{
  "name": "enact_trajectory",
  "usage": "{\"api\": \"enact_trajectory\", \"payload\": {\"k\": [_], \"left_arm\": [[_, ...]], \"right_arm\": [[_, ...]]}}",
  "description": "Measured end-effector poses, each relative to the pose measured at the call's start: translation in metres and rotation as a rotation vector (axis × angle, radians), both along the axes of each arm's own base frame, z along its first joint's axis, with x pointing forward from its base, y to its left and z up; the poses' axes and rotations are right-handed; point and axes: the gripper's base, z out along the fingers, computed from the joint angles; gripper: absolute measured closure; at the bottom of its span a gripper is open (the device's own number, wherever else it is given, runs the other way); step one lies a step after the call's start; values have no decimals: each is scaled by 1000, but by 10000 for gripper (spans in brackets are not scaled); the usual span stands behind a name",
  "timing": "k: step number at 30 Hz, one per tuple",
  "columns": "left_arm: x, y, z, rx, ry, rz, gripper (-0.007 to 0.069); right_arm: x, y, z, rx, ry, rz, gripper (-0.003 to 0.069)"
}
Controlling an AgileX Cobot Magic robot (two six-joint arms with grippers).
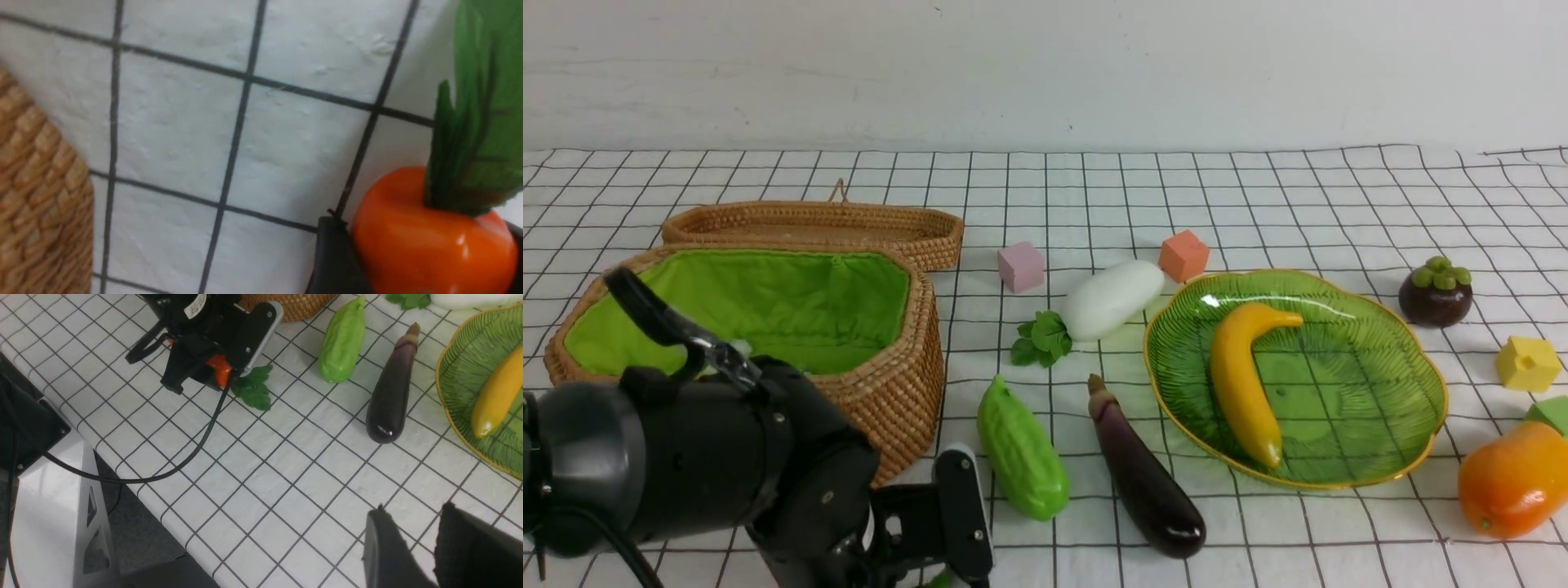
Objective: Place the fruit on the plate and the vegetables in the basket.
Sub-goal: Use the left arm to grab a carrot and put it into the left basket
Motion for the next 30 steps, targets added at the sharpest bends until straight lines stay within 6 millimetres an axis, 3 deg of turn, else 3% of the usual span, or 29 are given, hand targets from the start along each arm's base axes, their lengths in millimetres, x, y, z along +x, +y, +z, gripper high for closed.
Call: {"api": "enact_trajectory", "payload": {"k": [3, 7, 8, 10, 11, 13, 14, 18, 23, 26, 30], "left_arm": [[-2, -2, 15, 13, 2, 21, 228], [-4, -7, 68, -27, -86, 19, 228], [-3, -5, 97, -46, -163, 23, 228], [4, 6, 135, -56, -304, 36, 228], [5, 8, 138, -55, -318, 42, 228], [21, 27, 173, -48, -474, 85, 228], [27, 34, 180, -44, -512, 97, 228], [54, 55, 187, -28, -598, 107, 228], [89, 74, 157, 33, -552, 133, 228], [97, 76, 148, 52, -535, 136, 224], [99, 76, 145, 54, -535, 132, 97]], "right_arm": [[1, 1, 2, 21, -21, -6, 443], [4, 2, 5, 52, -54, -15, 441], [5, 3, 7, 67, -70, -20, 440], [6, 3, 10, 89, -93, -26, 438], [6, 3, 10, 89, -93, -26, 438], [7, 4, 12, 106, -111, -32, 438], [8, 4, 12, 108, -113, -32, 437], [7, 4, 11, 104, -108, -31, 434], [7, 4, 10, 94, -95, -27, 434], [6, 4, 10, 92, -92, -25, 434], [6, 4, 9, 89, -85, -23, 432]]}}
